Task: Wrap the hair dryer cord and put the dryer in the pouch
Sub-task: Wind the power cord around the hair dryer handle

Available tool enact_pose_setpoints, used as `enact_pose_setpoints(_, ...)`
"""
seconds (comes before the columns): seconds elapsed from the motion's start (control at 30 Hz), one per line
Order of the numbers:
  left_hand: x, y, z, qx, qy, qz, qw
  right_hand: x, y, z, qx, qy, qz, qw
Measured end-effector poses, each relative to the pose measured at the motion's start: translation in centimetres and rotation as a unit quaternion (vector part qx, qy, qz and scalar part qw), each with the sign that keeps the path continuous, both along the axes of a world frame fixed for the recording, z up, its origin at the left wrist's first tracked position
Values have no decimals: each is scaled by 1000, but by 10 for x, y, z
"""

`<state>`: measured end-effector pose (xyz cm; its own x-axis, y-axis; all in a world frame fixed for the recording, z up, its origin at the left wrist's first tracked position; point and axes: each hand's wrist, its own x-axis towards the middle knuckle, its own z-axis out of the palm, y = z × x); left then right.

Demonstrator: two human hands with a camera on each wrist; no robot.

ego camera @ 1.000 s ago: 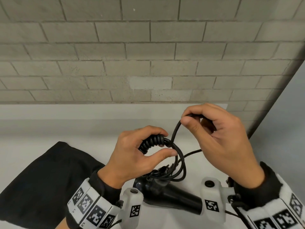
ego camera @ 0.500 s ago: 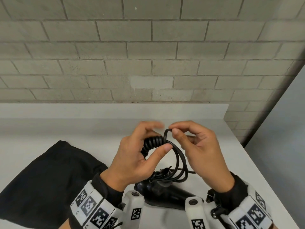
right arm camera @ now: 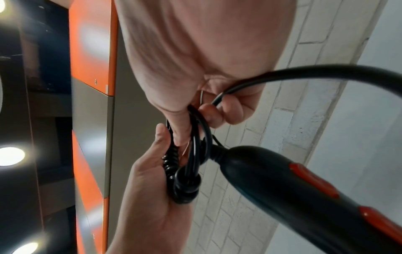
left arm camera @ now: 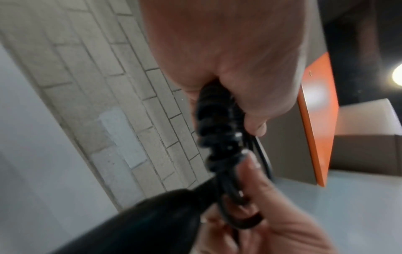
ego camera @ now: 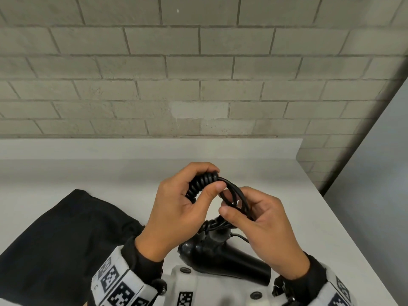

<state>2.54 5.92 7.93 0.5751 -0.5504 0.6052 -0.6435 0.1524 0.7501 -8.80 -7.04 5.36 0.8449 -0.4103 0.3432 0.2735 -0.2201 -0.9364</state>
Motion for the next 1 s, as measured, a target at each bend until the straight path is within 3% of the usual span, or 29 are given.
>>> enact_pose_setpoints(0.17,-3,-1,8,-10,127,-33,991,4,0,-1,-24,-9,-44,999)
enact_pose_setpoints(0.27,-2,-1,7,-18,158,-30,987,6,5,-3,-70,-12,-128,989)
enact_pose_setpoints(0.37,-4,-2,8,-24,176,-14,984,6,10,-7,-205,-87,-284,933)
enact_pose_setpoints(0.5,-10,-5,10,-30,183,9,983,7,15,-17,-388,-113,-389,828)
enact_pose_setpoints(0.6,-11,-6,9,-44,170,5,985,7,19,-20,-423,-96,-409,803)
enact_pose_setpoints(0.7,-12,-8,7,-58,128,7,990,6,21,-18,-428,-47,-391,813)
enact_pose_setpoints(0.77,-13,-10,3,-59,79,17,995,6,24,-17,-398,-24,-369,840)
enact_pose_setpoints(0.9,-6,-11,-5,-61,-9,44,997,1,29,-5,-166,63,-257,950)
enact_pose_setpoints(1.0,2,-10,-5,-63,-48,44,996,-7,21,16,-6,153,-139,978)
